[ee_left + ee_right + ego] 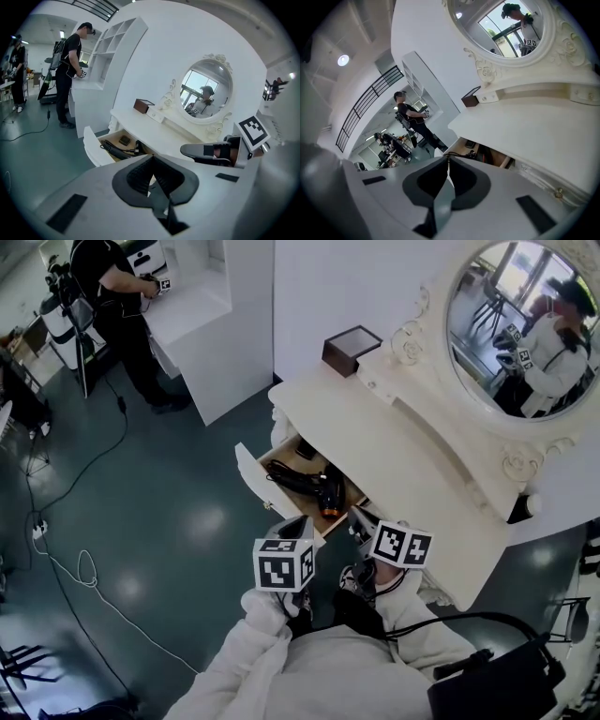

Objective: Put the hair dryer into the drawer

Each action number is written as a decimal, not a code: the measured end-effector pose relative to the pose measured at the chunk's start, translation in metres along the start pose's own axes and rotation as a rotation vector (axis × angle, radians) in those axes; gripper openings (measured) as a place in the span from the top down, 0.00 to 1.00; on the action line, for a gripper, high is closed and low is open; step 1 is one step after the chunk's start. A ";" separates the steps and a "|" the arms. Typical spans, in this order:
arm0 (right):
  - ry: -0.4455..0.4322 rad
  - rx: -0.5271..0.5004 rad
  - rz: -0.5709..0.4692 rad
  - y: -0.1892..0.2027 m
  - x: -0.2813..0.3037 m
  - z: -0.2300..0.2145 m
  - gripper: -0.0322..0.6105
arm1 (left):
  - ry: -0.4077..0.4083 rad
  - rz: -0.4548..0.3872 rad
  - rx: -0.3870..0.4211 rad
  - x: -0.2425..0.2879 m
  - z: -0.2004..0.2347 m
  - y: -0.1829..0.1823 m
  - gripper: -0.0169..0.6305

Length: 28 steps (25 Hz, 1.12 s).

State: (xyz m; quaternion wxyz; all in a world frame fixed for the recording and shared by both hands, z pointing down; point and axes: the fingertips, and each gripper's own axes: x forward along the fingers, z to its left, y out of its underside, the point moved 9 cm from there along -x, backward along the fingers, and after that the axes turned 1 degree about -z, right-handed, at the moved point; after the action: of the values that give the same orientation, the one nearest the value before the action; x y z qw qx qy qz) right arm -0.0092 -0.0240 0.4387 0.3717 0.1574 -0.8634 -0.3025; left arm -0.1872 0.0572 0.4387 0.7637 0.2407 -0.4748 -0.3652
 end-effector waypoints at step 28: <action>-0.103 -0.176 0.032 0.000 -0.034 -0.009 0.84 | -0.250 -0.067 0.059 -0.020 -0.068 0.021 0.96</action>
State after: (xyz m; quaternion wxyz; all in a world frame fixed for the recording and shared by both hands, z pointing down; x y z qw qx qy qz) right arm 0.0207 -0.0108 0.4246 0.3441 0.0948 -0.8538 -0.3791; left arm -0.1251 0.0869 0.4133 0.6785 0.2312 -0.5685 -0.4037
